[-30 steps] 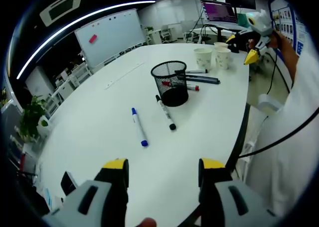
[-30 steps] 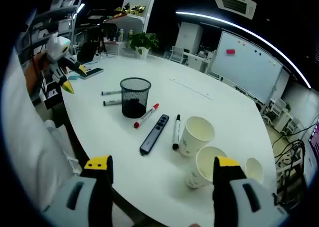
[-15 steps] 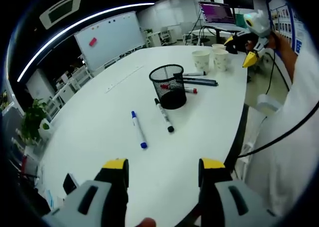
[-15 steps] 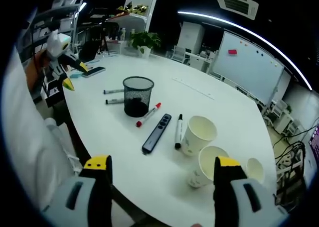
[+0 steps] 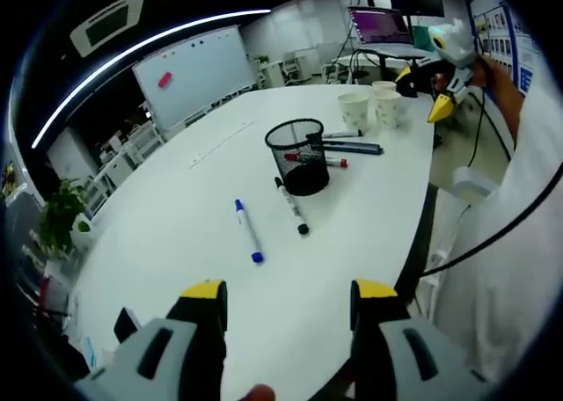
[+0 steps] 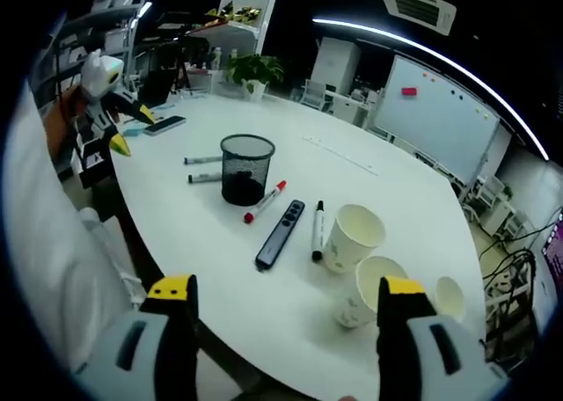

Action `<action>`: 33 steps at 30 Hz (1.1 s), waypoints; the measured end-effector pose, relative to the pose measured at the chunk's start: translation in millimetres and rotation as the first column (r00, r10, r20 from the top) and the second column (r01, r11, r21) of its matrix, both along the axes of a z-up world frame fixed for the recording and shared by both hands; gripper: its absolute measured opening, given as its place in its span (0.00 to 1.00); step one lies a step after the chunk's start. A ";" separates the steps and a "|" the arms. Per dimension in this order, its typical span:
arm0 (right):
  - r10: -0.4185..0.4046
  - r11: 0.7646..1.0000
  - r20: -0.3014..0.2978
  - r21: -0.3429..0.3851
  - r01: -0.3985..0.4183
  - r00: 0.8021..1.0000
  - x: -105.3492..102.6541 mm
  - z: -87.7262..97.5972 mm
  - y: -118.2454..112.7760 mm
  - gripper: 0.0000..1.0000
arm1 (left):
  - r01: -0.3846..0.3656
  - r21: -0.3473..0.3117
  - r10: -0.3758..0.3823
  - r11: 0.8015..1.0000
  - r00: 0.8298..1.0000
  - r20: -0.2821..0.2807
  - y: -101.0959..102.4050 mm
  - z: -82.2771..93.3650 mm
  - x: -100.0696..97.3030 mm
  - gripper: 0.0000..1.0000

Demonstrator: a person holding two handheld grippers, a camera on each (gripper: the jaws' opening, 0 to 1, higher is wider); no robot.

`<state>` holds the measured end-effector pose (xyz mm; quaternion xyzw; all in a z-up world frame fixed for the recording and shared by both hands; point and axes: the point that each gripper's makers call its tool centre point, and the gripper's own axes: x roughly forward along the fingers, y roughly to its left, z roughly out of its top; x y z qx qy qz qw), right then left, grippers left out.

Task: Place the scattered laser pointers and whiteboard markers into the pen holder and stack the scattered paper cups together

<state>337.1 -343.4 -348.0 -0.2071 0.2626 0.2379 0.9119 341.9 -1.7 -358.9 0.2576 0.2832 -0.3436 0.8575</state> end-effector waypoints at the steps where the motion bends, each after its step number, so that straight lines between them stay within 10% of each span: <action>1: 0.003 1.000 -0.001 -0.004 -0.003 1.000 -0.7 -0.4 0.9 0.84 | 0.001 -0.002 -0.001 1.000 1.000 0.002 -0.3 0.3 0.0 0.57; 33: 0.084 0.996 0.035 -0.001 -0.084 0.996 -6.8 -4.1 18.4 0.86 | 0.038 0.008 -0.038 0.999 0.999 -0.005 -9.9 1.3 -5.9 0.57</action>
